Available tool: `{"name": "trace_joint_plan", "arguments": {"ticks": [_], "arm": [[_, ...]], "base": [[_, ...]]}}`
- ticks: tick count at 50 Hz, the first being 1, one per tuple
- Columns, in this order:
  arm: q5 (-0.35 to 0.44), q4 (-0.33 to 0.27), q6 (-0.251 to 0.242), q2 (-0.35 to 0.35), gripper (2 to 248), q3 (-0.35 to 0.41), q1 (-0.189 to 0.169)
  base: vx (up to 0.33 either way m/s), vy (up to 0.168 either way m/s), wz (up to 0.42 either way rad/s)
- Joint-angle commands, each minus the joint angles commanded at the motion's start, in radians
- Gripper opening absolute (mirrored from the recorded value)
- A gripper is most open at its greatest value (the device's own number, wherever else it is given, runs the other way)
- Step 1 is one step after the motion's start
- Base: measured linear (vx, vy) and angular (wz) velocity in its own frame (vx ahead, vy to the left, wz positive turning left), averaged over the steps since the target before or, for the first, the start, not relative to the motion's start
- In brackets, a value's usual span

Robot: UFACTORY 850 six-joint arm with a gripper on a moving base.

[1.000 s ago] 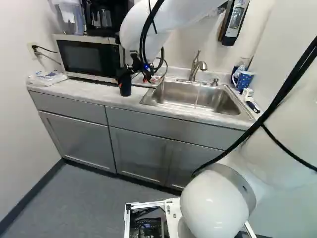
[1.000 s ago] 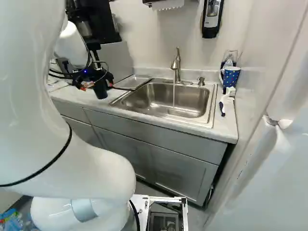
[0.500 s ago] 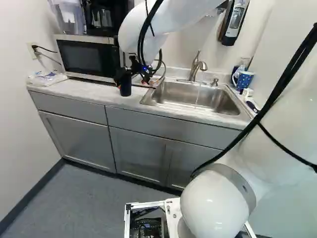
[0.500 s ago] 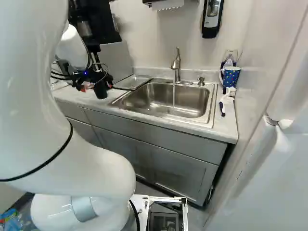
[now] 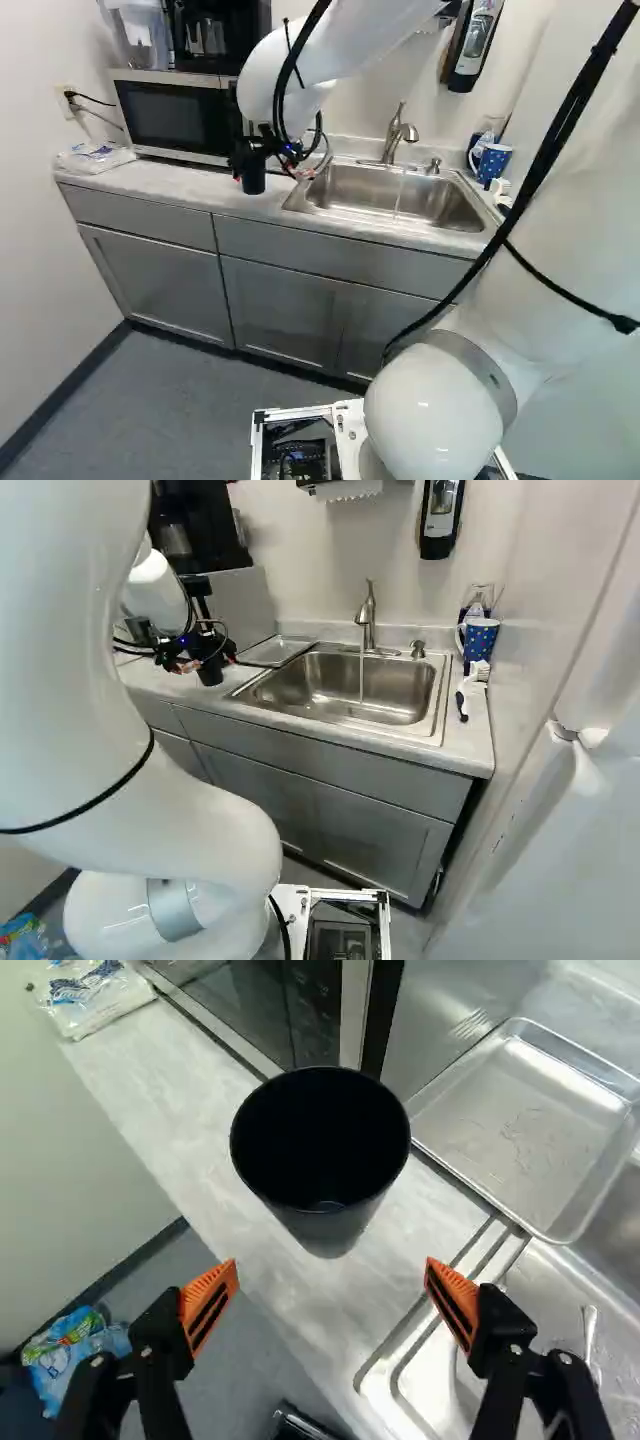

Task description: Rinse the cup and place it in the tray

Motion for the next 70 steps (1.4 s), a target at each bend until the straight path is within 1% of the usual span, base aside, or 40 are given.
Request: {"name": "trace_joint_plan", "arguments": {"ticks": [32,50,70], "arm": [[0.213,0.0,0.0,-0.04,247,0.037,0.009],[0.334,0.0,0.0,-0.038,247,0.08,0.016],[0.468,0.0,0.0,-0.073,247,0.092,0.018]], "base": [[0.0,0.0,0.0],[0.0,0.0,0.0],[0.0,0.0,0.0]]}}
